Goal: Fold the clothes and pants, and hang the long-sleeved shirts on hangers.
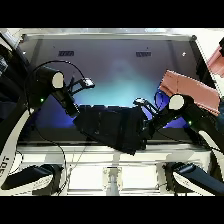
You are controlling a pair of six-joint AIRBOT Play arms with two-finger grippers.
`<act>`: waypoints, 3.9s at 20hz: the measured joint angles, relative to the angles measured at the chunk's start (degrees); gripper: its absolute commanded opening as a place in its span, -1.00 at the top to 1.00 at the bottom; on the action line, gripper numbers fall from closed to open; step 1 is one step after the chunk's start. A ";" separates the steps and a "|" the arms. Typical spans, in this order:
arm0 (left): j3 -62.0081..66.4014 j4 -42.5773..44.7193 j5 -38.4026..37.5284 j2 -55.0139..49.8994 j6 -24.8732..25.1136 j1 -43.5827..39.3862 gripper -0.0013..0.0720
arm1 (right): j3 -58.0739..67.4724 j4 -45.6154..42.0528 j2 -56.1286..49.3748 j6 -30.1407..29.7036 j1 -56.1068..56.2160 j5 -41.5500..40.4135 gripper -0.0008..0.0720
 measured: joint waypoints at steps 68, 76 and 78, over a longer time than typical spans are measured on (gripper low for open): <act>-13.57 8.20 3.65 -1.22 -24.22 29.09 -0.83 | 55.04 -9.64 -25.07 24.26 -55.65 -10.86 0.94; -13.57 8.20 3.65 -1.22 -24.22 29.09 -0.83 | 55.41 -11.34 -29.75 25.68 -62.49 -8.74 0.31; -13.57 8.20 3.65 -1.22 -24.22 29.11 -0.83 | 55.43 -12.70 -31.19 25.73 -61.96 -7.54 0.22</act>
